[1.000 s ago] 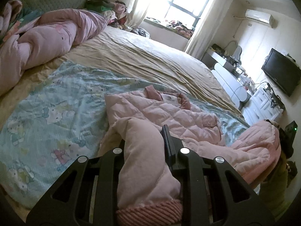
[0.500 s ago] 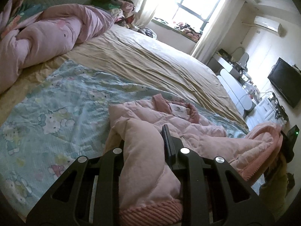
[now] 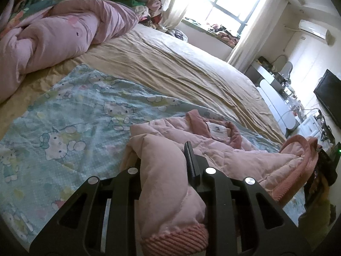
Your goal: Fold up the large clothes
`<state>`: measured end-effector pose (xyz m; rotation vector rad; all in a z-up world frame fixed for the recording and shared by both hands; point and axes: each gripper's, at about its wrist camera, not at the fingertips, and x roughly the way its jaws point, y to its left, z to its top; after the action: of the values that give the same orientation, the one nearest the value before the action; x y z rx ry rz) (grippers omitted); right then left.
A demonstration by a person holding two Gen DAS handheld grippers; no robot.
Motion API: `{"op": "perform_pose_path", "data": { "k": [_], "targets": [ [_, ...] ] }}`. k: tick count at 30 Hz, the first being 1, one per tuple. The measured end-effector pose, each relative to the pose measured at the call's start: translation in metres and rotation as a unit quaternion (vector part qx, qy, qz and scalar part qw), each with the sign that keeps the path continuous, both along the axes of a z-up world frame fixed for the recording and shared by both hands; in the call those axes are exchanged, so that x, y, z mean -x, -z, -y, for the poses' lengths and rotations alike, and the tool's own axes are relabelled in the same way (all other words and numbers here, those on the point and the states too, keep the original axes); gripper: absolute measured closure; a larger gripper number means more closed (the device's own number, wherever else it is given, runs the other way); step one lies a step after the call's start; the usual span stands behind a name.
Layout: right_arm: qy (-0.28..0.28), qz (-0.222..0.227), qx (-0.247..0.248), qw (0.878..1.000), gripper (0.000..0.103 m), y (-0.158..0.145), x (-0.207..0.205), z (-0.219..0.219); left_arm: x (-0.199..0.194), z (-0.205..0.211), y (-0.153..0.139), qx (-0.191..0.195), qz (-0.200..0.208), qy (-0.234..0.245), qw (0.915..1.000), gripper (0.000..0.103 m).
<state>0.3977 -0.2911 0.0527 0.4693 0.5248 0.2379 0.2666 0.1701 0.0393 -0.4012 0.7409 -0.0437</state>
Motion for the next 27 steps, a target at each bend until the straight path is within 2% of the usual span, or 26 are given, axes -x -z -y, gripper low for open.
{"op": "perform_pose_path", "data": {
  "k": [3,10,20,27],
  "targets": [
    [0.006,-0.010,0.000,1.000,0.087,0.008,-0.011,-0.001,-0.009,-0.002,0.005,0.009,-0.002,-0.005,0.9999,0.085],
    [0.021,-0.029,0.003,0.999,0.087,0.022,-0.029,-0.002,-0.030,-0.014,0.023,0.075,-0.003,-0.032,0.9967,0.084],
    [0.038,-0.058,0.022,0.997,0.087,0.042,-0.053,-0.013,-0.055,-0.009,0.046,0.034,-0.021,-0.020,0.9990,0.084],
    [0.054,-0.077,0.007,0.996,0.084,0.053,-0.064,-0.017,-0.069,-0.012,0.061,0.035,-0.036,-0.008,0.9987,0.083]
  ]
}}
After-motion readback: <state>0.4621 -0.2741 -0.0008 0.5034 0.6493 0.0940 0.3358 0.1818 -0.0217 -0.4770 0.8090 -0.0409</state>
